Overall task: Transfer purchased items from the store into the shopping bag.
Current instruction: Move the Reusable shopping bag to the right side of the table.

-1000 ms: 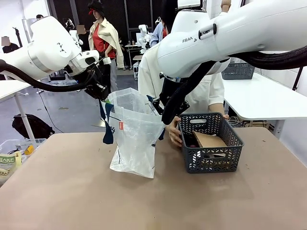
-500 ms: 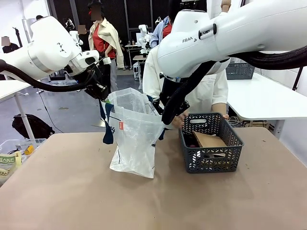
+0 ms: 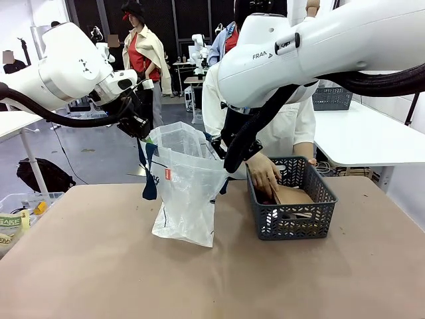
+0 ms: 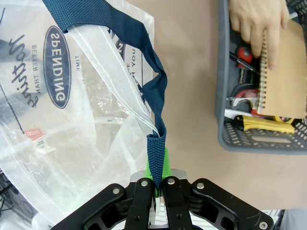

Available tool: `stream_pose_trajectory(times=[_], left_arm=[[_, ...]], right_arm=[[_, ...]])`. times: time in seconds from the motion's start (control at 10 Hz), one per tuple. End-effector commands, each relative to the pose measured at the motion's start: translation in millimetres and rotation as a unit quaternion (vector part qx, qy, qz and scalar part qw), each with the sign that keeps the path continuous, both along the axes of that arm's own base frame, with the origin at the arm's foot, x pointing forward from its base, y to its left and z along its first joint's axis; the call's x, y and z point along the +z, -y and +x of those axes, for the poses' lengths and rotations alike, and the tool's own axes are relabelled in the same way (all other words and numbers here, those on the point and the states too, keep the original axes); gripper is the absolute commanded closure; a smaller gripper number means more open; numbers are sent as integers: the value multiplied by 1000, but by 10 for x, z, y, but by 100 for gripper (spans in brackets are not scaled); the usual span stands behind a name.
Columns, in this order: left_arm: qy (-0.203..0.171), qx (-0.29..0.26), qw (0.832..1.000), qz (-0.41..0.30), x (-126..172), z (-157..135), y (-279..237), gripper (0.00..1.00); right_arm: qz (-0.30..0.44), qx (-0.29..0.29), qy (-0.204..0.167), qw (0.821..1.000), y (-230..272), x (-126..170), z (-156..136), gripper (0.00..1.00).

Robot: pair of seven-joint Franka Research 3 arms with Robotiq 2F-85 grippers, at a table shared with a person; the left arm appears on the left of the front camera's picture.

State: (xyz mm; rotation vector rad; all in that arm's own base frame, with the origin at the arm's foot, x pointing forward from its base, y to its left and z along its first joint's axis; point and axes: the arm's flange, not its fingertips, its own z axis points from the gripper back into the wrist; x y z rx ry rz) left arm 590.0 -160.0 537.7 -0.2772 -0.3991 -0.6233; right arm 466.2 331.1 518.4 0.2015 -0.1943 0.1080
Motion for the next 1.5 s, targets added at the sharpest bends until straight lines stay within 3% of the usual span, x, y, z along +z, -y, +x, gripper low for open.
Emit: stream_pose_trajectory(times=[0.0, 1.4], left_arm=[[0, 0, 1000, 3, -4, 4, -8, 100], [0, 0, 1000, 3, -4, 4, -8, 100]], right_arm=[[0, 0, 0, 1000, 0, -2, -5, 100], [0, 0, 0, 1000, 0, -2, -5, 100]])
